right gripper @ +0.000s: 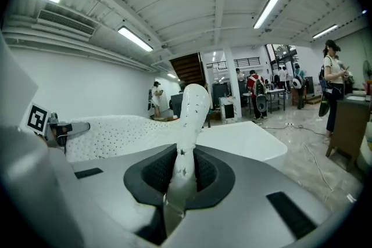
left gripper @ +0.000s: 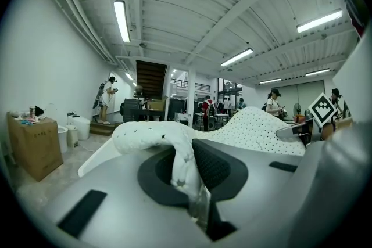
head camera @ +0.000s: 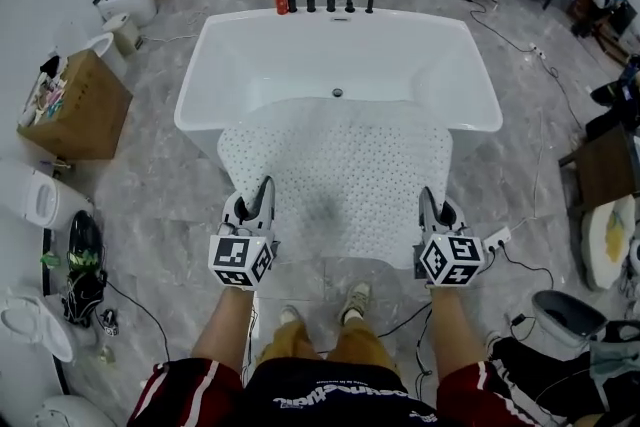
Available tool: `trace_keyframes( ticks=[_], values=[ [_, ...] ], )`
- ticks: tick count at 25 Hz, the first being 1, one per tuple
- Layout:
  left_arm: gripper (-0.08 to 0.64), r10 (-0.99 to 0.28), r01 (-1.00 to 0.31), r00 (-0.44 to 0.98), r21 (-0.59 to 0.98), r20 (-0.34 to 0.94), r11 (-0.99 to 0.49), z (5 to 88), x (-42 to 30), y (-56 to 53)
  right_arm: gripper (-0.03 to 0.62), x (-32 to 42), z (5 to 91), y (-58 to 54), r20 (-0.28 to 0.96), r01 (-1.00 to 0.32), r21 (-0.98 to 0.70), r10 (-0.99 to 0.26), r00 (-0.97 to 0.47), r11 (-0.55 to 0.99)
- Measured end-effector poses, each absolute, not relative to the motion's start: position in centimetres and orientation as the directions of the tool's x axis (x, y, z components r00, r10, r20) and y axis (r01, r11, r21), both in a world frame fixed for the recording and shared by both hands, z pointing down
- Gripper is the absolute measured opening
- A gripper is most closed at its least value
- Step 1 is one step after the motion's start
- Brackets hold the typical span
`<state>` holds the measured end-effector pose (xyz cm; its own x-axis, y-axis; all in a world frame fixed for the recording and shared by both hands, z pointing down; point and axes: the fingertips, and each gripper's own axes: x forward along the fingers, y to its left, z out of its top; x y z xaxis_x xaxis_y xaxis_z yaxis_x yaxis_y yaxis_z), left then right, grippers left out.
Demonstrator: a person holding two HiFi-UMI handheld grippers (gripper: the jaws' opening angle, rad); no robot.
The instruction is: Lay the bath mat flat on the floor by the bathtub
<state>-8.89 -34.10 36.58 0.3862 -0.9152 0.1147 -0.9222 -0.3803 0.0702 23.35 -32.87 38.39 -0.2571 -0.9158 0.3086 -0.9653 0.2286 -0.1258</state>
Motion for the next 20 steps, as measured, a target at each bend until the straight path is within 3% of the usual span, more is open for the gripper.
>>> trace_keyframes(
  ticks=[20],
  values=[
    [0.035,-0.908,-0.914,0.406,0.032,0.101,-0.405,55.5,-8.2,-40.6,0.049,23.0,59.2,-38.5,0.292,-0.976,-0.125,-0.934,-0.207,0.177]
  ],
)
